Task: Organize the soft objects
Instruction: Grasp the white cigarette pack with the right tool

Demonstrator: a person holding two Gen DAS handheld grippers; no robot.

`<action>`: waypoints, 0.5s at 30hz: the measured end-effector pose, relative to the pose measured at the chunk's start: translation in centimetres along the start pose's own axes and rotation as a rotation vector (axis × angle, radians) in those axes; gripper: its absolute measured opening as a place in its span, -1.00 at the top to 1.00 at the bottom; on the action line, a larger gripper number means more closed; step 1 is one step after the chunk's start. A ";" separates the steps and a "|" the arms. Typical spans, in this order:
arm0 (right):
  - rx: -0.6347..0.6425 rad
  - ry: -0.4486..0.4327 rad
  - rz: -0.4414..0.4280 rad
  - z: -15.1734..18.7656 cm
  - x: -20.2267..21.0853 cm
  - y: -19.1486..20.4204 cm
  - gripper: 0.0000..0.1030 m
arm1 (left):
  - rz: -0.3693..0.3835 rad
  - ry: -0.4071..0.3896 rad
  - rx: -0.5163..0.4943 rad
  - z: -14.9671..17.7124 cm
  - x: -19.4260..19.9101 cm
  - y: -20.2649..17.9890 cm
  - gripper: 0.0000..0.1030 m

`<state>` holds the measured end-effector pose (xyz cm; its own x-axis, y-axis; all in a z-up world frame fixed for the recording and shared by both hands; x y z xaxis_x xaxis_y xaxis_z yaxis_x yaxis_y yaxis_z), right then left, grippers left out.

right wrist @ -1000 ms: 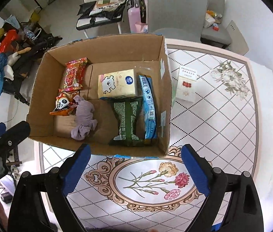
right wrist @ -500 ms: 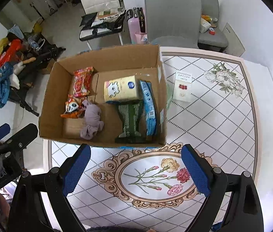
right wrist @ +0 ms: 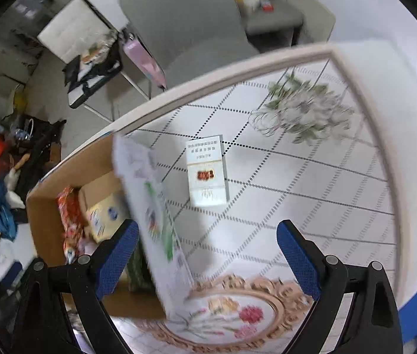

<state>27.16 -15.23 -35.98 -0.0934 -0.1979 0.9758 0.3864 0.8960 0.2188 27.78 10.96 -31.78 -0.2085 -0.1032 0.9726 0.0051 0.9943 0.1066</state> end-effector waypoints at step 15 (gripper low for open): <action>-0.021 0.183 0.025 -3.3 -14.5 1.1 -0.52 | -0.064 0.131 0.013 -1.2 -7.7 -0.2 -0.82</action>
<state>32.00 -12.73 -49.85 0.0843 -0.2469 0.9654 0.4057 0.8934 0.1931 30.53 11.54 -38.99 -0.0789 -0.1686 0.9825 -0.0168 0.9857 0.1678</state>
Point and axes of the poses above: each gripper's, at about its wrist camera, not at the fingertips, and x roughly against the way its jaws point, y to its left, z to its underside, the point moved 10 cm from there along -x, roughly the way its jaws point
